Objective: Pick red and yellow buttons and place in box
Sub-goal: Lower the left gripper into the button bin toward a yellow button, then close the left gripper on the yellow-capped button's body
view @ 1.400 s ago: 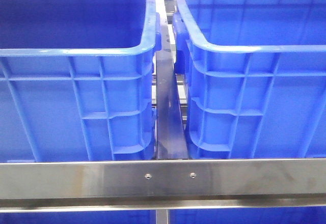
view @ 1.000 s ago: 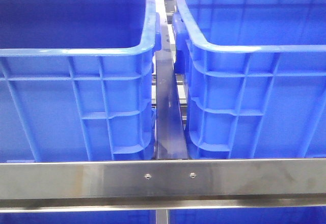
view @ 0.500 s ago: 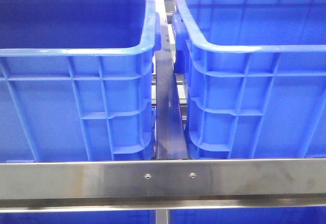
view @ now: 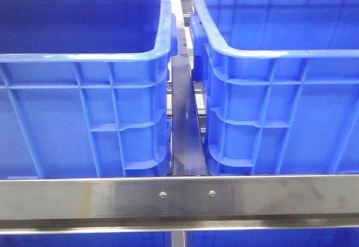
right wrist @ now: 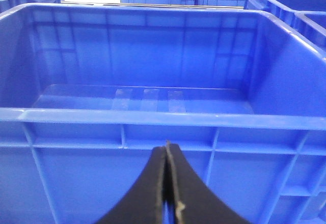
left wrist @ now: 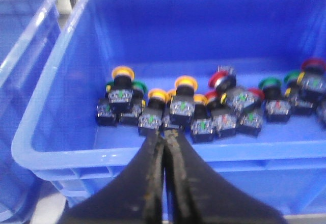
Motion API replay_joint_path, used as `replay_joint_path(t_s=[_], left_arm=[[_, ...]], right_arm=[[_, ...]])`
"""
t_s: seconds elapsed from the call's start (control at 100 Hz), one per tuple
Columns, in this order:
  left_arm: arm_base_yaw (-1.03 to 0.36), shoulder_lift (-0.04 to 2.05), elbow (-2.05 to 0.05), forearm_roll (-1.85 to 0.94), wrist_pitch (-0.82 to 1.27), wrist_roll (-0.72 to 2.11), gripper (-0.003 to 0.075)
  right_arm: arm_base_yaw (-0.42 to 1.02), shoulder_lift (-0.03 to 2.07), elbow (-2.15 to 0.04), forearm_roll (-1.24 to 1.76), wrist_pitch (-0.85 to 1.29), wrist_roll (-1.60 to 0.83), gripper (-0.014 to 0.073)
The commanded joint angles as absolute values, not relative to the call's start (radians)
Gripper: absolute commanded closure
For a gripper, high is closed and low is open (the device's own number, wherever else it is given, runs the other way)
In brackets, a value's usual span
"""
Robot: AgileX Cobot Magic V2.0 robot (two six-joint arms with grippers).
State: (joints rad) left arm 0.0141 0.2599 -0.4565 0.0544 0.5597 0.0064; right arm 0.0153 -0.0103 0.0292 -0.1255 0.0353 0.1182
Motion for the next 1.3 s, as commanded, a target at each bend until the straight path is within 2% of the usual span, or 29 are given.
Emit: replay_joint_path(t_s=[0.0, 0.07, 0.22, 0.31, 0.55, 0.9, 1.29], left_arm=[[0.017, 0.360, -0.542, 0.047, 0.508, 0.045, 0.0685], [0.017, 0.440, -0.590, 0.042, 0.508, 0.063, 0.0571], [0.017, 0.609, -0.683, 0.041, 0.499, 0.063, 0.0230], [0.017, 0.699, -0.733, 0.041, 0.481, 0.065, 0.0129], [-0.011, 0.971, -0.877, 0.041, 0.515, 0.067, 0.0136], [-0.038, 1.362, -1.140, 0.037, 0.713, 0.067, 0.0136], [-0.038, 1.655, -1.333, 0.037, 0.795, 0.067, 0.0136]], right_arm=[[0.016, -0.034, 0.012, -0.135, -0.043, 0.110, 0.0658], [0.016, -0.034, 0.012, -0.135, -0.043, 0.110, 0.0658], [0.016, -0.034, 0.012, -0.135, -0.043, 0.110, 0.0658], [0.016, -0.034, 0.012, -0.135, -0.043, 0.110, 0.0658], [0.016, -0.034, 0.012, -0.135, -0.043, 0.110, 0.0658], [0.016, -0.034, 0.012, -0.135, -0.043, 0.110, 0.0658], [0.016, -0.034, 0.012, -0.135, -0.043, 0.110, 0.0658]])
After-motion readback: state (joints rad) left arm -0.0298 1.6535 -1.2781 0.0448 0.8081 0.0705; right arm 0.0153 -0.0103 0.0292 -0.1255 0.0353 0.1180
